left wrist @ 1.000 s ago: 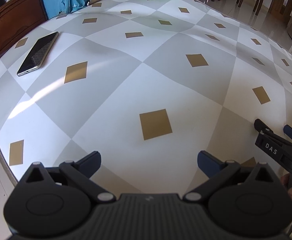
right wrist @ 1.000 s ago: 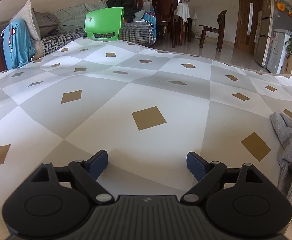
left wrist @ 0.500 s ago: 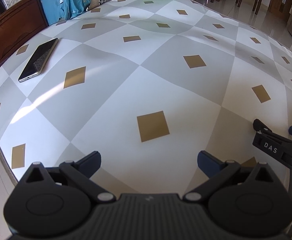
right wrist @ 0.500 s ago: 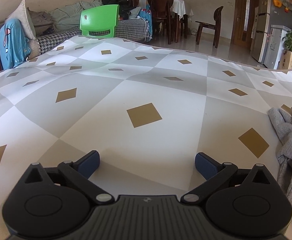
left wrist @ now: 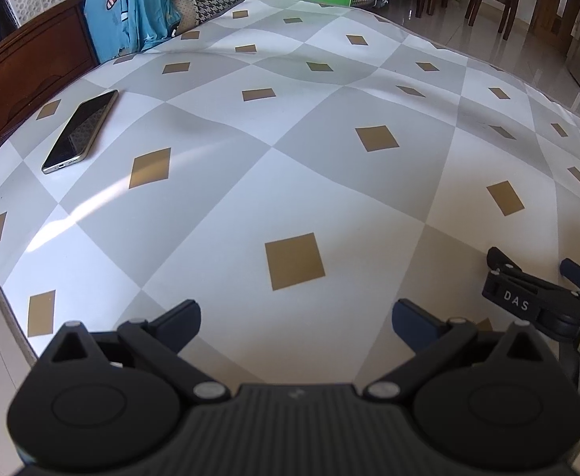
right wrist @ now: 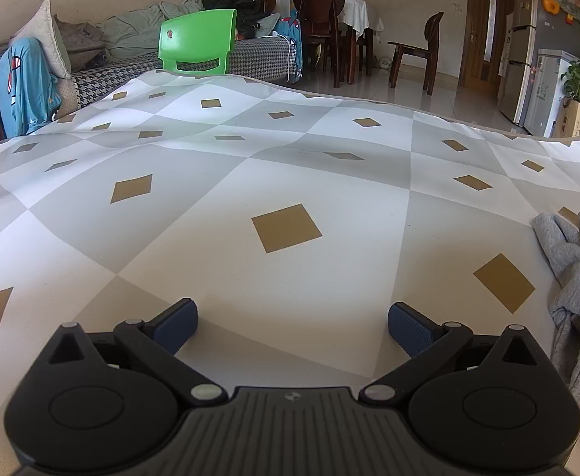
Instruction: Fold clothes
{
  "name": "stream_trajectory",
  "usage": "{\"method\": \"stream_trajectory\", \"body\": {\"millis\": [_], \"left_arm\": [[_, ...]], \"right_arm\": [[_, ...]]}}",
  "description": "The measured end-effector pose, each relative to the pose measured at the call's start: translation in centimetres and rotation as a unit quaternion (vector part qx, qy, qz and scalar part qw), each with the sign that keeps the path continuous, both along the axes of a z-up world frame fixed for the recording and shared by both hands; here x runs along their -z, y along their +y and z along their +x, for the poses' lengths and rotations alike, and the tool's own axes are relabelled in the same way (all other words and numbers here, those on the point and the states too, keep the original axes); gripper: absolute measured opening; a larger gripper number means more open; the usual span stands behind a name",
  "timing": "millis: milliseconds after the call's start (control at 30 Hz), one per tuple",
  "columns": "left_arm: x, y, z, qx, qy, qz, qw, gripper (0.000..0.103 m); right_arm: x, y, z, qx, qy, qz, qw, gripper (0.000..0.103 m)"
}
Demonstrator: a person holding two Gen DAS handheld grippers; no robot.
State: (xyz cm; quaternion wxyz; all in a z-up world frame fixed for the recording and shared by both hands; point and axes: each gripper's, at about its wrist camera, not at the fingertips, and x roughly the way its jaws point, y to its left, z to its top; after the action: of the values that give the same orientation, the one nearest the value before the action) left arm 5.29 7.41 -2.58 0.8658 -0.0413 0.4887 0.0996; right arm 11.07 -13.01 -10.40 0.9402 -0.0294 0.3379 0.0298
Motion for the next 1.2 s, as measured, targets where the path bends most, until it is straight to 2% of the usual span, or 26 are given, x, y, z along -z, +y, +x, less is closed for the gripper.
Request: {"method": "stream_trajectory", "body": {"millis": [300,567,900,1200], "left_arm": [[1.7,-1.3,1.1,0.005,0.024,0.018,0.9995,0.103],[2.0,-2.4,1.8,0.013,0.025,0.03,0.9991,0.103],[1.2,-1.9,2.0,-0.007,0.017,0.014,0.9997,0.103],[-0.1,-3.2,1.5,0.012,0.006,-0.007,0.9999,0.103]], "right_arm": [[0.0,0.0,0.0,0.0,0.0,0.0,1.0,0.103],[0.0,0.0,0.0,0.0,0.0,0.0,1.0,0.103],[0.0,0.0,0.0,0.0,0.0,0.0,1.0,0.103],[0.0,0.0,0.0,0.0,0.0,0.0,1.0,0.103]]}}
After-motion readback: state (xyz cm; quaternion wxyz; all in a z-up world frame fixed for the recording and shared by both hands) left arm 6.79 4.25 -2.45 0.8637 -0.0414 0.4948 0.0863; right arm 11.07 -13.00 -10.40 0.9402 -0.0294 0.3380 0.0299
